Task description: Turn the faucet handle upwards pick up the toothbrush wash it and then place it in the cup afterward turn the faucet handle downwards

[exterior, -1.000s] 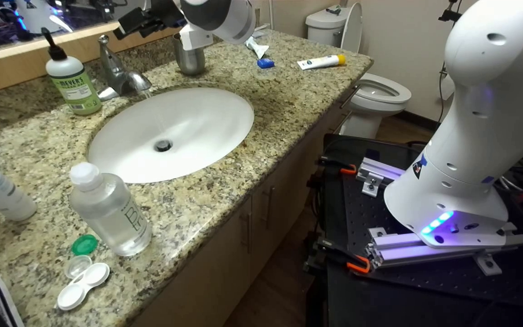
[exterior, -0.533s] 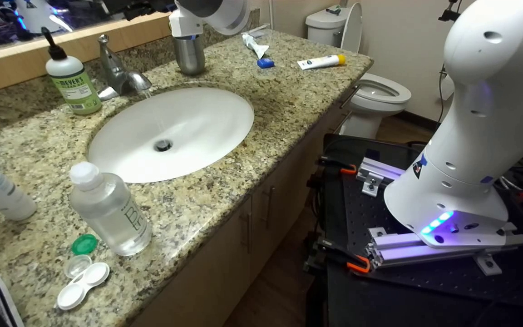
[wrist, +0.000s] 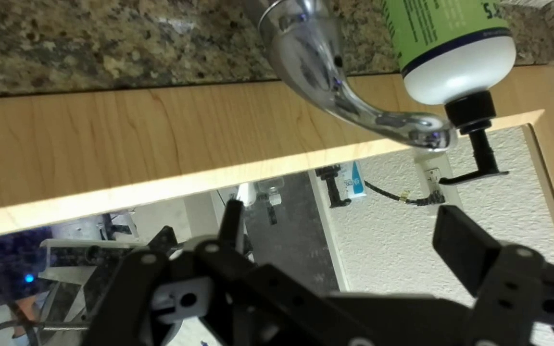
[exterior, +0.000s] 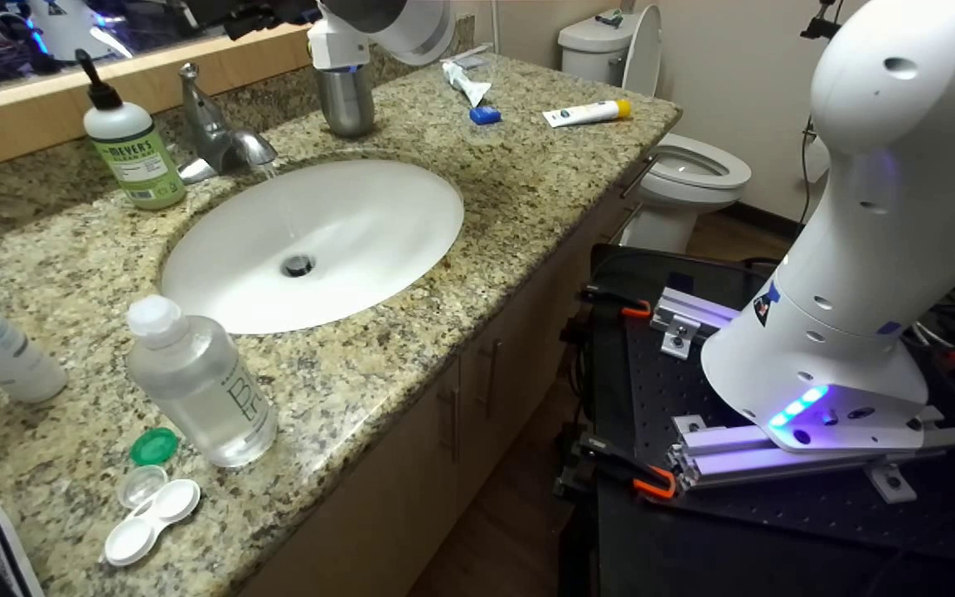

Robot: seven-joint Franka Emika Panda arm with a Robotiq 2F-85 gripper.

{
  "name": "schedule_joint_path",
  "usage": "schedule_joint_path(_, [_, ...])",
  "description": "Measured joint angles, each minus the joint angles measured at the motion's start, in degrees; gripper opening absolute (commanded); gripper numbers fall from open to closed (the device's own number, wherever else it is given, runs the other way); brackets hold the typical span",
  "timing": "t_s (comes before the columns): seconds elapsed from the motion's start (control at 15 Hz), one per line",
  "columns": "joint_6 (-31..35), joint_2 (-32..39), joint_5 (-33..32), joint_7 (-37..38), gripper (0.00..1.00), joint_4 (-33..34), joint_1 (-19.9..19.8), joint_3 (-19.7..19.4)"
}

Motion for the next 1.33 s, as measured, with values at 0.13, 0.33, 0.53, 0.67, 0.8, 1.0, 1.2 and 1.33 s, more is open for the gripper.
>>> schedule_joint_path(0.13, [0.0, 0.0, -0.3, -0.1, 1.00, -0.5, 0.0, -0.4])
schedule_joint_path(0.33, [0.0, 0.0, -0.4, -0.1, 1.00, -0.7, 0.0, -0.5])
schedule_joint_path(0.53, [0.0, 0.0, -0.4, -0.1, 1.00, -0.7, 0.0, -0.5])
schedule_joint_path(0.67, [0.0, 0.0, -0.4, -0.3, 1.00, -0.7, 0.4, -1.3])
schedule_joint_path(0.8, [0.0, 0.0, -0.4, -1.2, 1.00, -0.7, 1.2, -3.3])
schedule_joint_path(1.0, [0.0, 0.0, -0.4, -2.0, 1.00, -0.7, 2.1, -5.5])
schedule_joint_path(1.2, [0.1, -0.1, -0.9, -2.0, 1.00, -0.8, 2.1, -5.1])
schedule_joint_path(1.33, [0.1, -0.4, -2.5, -1.7, 1.00, -0.8, 1.2, -2.9])
